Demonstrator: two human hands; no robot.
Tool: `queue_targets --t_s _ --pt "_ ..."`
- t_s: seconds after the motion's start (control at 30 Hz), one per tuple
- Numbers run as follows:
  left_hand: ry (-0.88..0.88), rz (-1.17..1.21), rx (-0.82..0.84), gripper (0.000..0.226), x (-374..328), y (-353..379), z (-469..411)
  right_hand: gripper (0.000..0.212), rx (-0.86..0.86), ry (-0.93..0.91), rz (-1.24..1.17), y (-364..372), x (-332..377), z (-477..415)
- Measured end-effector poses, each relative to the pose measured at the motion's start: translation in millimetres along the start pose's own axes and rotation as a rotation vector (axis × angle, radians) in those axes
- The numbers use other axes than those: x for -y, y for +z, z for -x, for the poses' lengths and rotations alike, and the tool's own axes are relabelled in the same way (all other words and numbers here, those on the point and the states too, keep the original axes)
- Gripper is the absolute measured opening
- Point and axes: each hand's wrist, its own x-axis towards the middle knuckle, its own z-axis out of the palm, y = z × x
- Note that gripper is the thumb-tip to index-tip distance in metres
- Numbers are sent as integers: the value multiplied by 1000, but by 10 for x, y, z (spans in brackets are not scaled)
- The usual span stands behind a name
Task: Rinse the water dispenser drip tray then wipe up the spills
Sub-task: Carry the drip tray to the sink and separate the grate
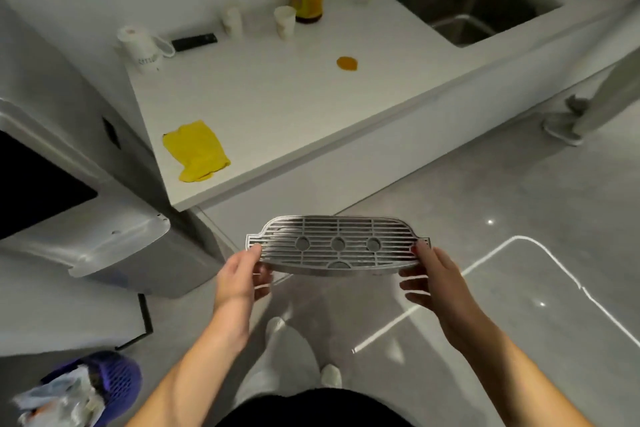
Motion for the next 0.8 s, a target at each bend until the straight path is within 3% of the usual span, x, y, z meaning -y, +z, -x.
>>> queue_targets --t_s 0.5,0.67,0.8 --pt "80 -150 376 21 -494 2977 -869 47 -283 40 -230 -1893 879 -1640" --pt "81 -171 407 20 -811 3934 -1080 38 -330 24 -266 -2438 1353 -2192" --pt "105 -192 431 24 -917 4631 -1333 44 -324 16 -265 -2884 1624 -2723"
